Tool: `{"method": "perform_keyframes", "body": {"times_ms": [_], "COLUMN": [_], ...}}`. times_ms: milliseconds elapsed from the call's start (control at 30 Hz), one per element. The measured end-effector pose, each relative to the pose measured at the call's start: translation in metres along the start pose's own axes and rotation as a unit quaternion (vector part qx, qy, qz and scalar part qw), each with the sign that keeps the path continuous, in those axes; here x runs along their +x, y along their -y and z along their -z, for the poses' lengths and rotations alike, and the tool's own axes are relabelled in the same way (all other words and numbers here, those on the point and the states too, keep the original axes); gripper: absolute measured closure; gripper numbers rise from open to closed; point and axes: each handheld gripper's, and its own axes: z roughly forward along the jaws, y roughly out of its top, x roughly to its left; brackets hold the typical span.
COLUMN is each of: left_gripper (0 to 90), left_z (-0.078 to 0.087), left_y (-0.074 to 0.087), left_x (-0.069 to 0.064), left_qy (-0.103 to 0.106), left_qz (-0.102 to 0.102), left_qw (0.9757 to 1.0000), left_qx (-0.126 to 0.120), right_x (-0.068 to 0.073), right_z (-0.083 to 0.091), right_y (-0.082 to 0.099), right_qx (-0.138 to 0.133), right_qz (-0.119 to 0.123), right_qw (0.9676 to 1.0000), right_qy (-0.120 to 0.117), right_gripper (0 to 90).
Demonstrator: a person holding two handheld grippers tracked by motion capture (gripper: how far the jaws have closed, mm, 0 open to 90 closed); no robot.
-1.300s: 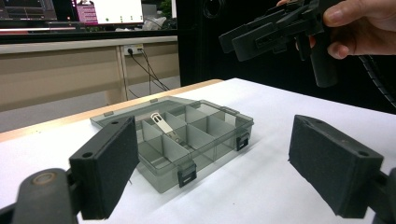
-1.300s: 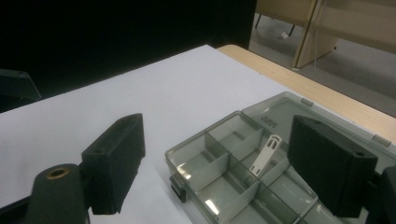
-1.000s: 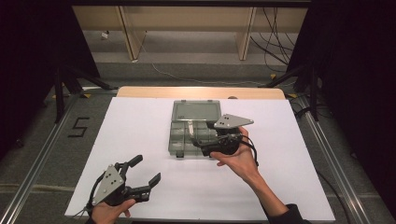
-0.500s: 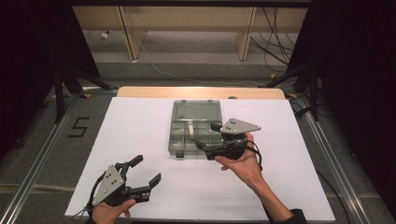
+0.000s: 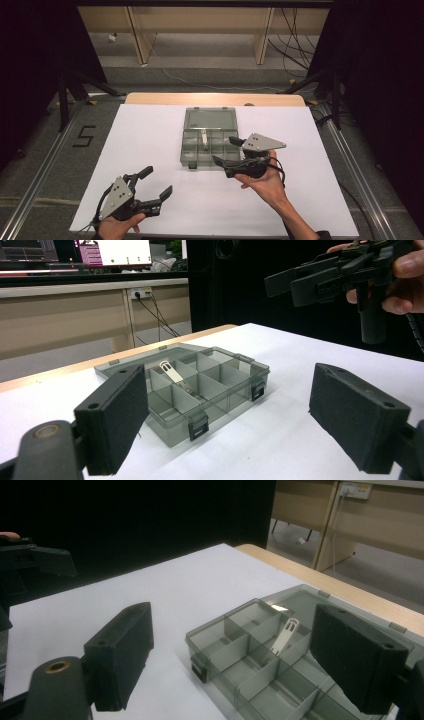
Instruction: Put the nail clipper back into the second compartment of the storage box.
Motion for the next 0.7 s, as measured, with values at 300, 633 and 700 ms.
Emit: {"method": "perform_keyframes", "body": {"times_ms": [300, 633, 700], "left_gripper": [15.5, 15.5, 15.5], "left_z": [0.000, -0.001, -0.001], "left_y": [0.000, 0.000, 0.000], "left_x": [0.000, -0.001, 0.000], "left_qy": [0.001, 0.002, 0.002], "left_qz": [-0.001, 0.001, 0.000], "left_qw": [1.0000, 1.0000, 1.0000], "left_qx": [0.001, 0.001, 0.001], "right_x": [0.003, 0.005, 0.005], "right_z": [0.007, 0.015, 0.015], "right_y": [0.006, 0.013, 0.014], "right_qx": [-0.014, -0.013, -0.015], "right_qz": [0.005, 0.002, -0.003], "right_qw": [0.9999, 0.9999, 0.9999], "right_qy": [-0.001, 0.001, -0.003], "right_gripper": [17.1, 17.1, 17.1]}}
